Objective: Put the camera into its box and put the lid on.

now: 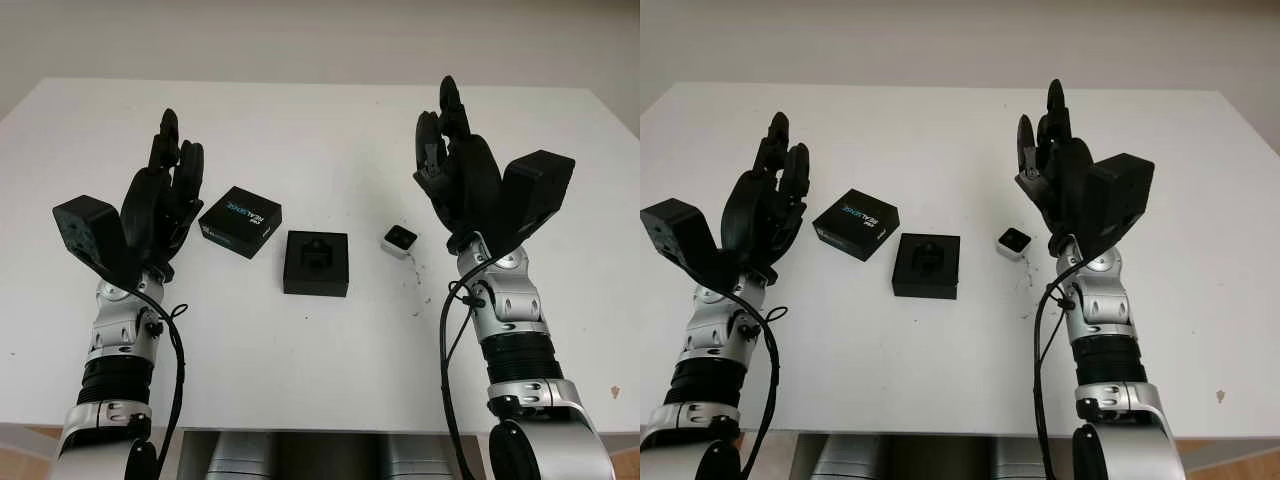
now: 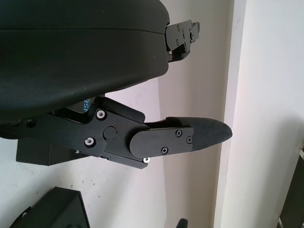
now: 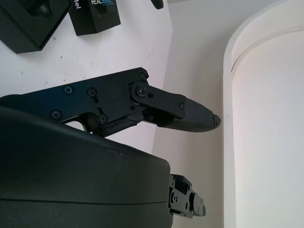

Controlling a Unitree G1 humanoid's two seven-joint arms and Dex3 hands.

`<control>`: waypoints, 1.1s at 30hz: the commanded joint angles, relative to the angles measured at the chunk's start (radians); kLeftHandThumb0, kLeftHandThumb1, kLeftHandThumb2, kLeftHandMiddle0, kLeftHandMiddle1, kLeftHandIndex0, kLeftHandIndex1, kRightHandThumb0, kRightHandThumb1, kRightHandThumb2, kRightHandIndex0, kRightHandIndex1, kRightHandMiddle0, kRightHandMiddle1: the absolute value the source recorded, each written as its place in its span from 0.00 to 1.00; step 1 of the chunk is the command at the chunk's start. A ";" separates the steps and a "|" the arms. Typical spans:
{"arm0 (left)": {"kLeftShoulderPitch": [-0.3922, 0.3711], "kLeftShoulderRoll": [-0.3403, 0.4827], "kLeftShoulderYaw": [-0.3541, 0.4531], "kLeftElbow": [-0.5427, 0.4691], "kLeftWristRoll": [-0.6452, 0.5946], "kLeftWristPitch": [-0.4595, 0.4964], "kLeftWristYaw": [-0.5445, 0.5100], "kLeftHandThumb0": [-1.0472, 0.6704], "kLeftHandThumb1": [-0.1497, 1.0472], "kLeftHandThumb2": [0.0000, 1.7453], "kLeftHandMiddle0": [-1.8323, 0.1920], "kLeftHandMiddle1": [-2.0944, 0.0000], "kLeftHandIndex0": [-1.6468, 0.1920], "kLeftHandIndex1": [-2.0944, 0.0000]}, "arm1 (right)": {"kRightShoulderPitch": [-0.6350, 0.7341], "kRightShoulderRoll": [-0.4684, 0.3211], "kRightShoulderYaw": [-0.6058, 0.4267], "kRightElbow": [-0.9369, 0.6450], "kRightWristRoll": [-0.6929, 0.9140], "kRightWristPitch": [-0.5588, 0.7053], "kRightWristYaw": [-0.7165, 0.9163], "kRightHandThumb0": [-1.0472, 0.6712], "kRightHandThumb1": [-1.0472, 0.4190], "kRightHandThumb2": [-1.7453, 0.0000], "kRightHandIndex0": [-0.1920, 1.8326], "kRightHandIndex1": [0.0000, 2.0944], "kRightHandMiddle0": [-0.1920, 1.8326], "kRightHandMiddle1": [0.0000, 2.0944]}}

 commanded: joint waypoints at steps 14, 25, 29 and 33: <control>0.004 -0.001 -0.006 -0.025 0.006 -0.016 0.020 0.21 1.00 0.27 1.00 1.00 1.00 1.00 | -0.037 -0.091 -0.015 0.026 0.025 0.037 0.115 0.29 0.00 0.72 0.02 0.01 0.03 0.02; 0.019 0.000 -0.012 -0.046 0.010 -0.009 0.028 0.22 1.00 0.27 1.00 1.00 1.00 1.00 | -0.183 -0.377 0.157 0.188 -0.295 -0.168 0.234 0.47 0.11 0.98 0.26 0.11 0.23 0.14; 0.018 0.003 -0.016 -0.044 0.014 -0.013 0.028 0.22 1.00 0.28 1.00 1.00 1.00 1.00 | -0.230 -0.451 0.244 0.280 -0.417 -0.324 0.266 0.49 0.15 0.97 0.26 0.14 0.15 0.32; 0.021 0.001 -0.018 -0.053 0.014 -0.004 0.033 0.22 1.00 0.27 1.00 1.00 1.00 1.00 | -0.248 -0.515 0.333 0.310 -0.575 -0.407 0.232 0.47 0.15 0.97 0.26 0.11 0.25 0.15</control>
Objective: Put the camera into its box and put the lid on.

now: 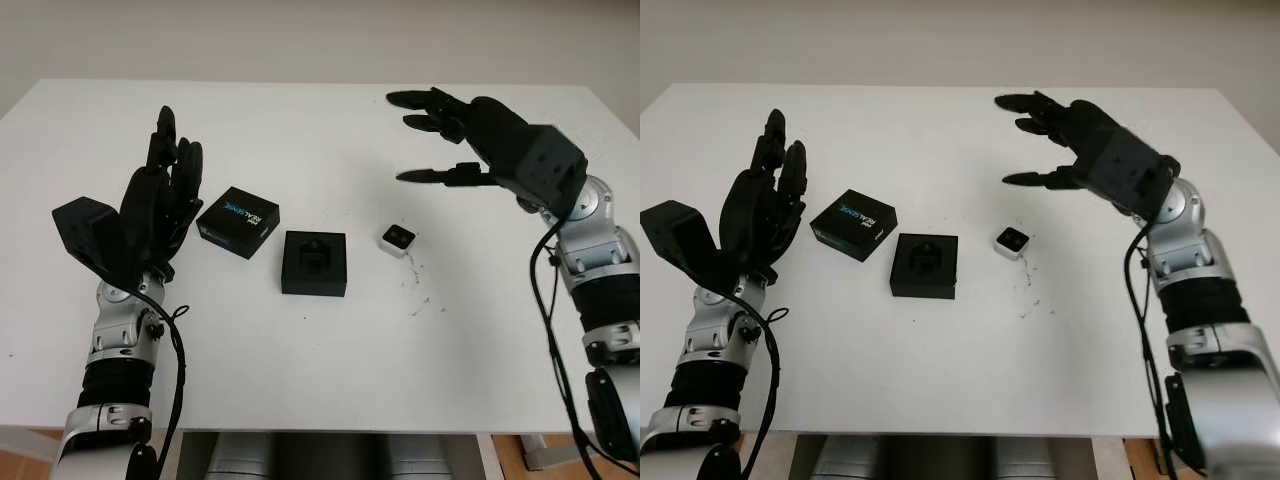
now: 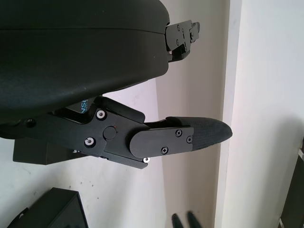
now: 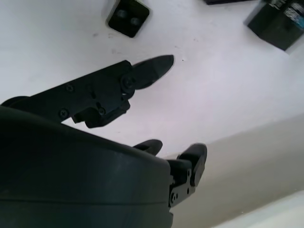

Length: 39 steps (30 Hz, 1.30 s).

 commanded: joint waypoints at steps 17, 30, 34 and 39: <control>0.029 0.007 -0.009 -0.067 -0.001 0.046 0.004 0.21 1.00 0.27 1.00 1.00 1.00 1.00 | -0.100 -0.136 0.235 0.076 -0.404 -0.238 -0.207 0.48 0.17 0.97 0.34 0.06 0.39 0.04; 0.021 0.007 -0.012 -0.070 0.001 0.052 0.009 0.22 1.00 0.26 1.00 1.00 1.00 1.00 | -0.122 -0.101 0.251 0.176 -0.347 -0.283 -0.195 0.48 0.16 0.97 0.34 0.04 0.41 0.03; 0.023 0.005 -0.011 -0.081 -0.002 0.066 0.013 0.22 1.00 0.25 1.00 1.00 1.00 1.00 | -0.117 -0.090 0.246 0.202 -0.305 -0.297 -0.192 0.47 0.16 0.97 0.34 0.03 0.41 0.03; 0.027 0.005 -0.012 -0.090 -0.002 0.074 0.011 0.22 1.00 0.25 1.00 0.99 1.00 1.00 | -0.111 -0.073 0.235 0.228 -0.266 -0.284 -0.195 0.44 0.16 0.97 0.31 0.02 0.41 0.03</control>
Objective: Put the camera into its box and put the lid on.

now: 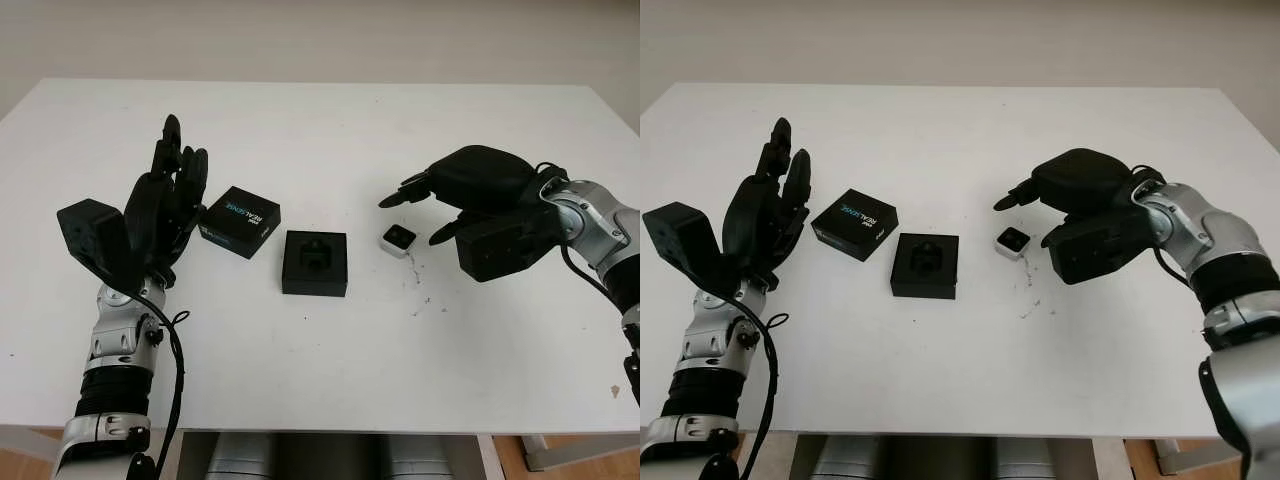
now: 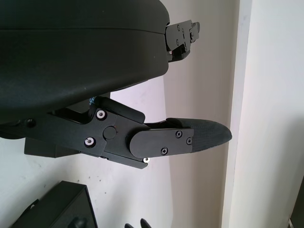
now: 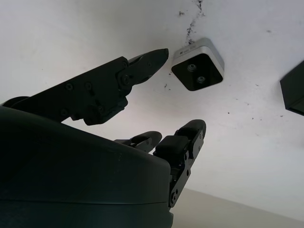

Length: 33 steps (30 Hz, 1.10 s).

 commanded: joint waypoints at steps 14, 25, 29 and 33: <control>0.006 0.009 0.001 -0.021 -0.002 0.002 -0.014 0.22 1.00 0.25 1.00 1.00 1.00 1.00 | -0.004 0.044 -0.016 0.013 0.052 0.051 0.051 0.41 0.13 0.97 0.27 0.01 0.39 0.02; 0.014 0.007 0.005 -0.033 -0.010 0.007 -0.015 0.22 1.00 0.26 1.00 1.00 1.00 1.00 | -0.004 0.054 -0.004 0.031 0.043 0.028 0.072 0.40 0.11 0.97 0.26 0.02 0.38 0.01; 0.016 0.009 0.004 -0.032 -0.005 0.005 -0.014 0.22 1.00 0.26 1.00 1.00 1.00 1.00 | -0.003 0.057 0.000 0.030 0.038 0.043 0.076 0.40 0.11 0.97 0.26 0.02 0.38 0.01; 0.016 0.013 0.002 -0.036 -0.002 0.012 -0.015 0.22 1.00 0.26 1.00 1.00 1.00 1.00 | -0.001 0.059 0.004 0.038 0.034 0.043 0.068 0.40 0.11 0.97 0.26 0.02 0.38 0.01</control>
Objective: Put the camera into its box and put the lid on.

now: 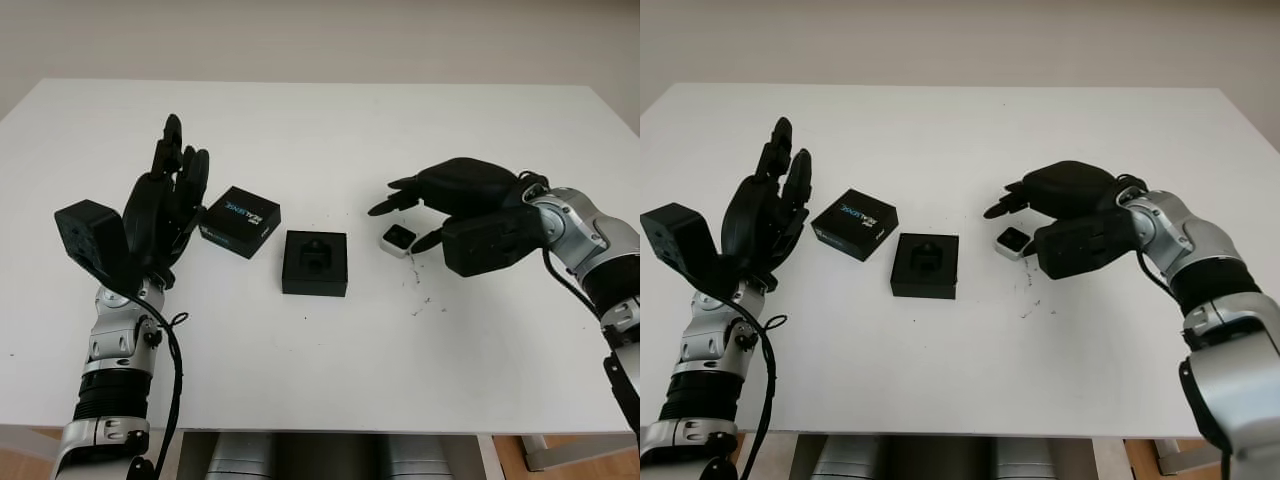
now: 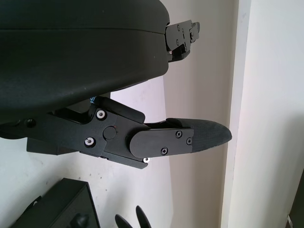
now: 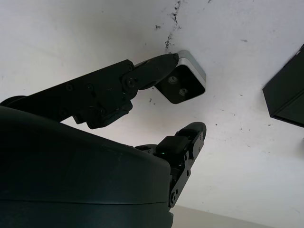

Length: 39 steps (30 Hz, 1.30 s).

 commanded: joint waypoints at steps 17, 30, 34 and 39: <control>0.006 0.013 -0.002 -0.025 0.005 0.012 -0.002 0.22 1.00 0.26 1.00 1.00 1.00 1.00 | 0.019 -0.001 0.016 0.026 -0.034 0.037 -0.067 0.42 0.09 0.97 0.26 0.03 0.39 0.01; 0.008 0.016 -0.004 -0.036 0.008 0.020 -0.008 0.22 1.00 0.27 1.00 1.00 1.00 1.00 | 0.019 0.006 0.029 0.071 -0.048 0.033 -0.122 0.42 0.09 0.97 0.28 0.03 0.40 0.00; 0.010 0.017 -0.002 -0.040 0.008 0.028 -0.005 0.22 1.00 0.27 1.00 1.00 1.00 1.00 | 0.021 0.011 0.032 0.086 -0.052 0.030 -0.143 0.41 0.09 0.97 0.26 0.02 0.42 0.01; 0.014 0.016 -0.001 -0.048 0.005 0.034 -0.006 0.22 1.00 0.27 1.00 1.00 1.00 1.00 | 0.022 0.010 0.047 0.089 -0.079 0.013 -0.204 0.39 0.10 0.97 0.21 0.00 0.45 0.02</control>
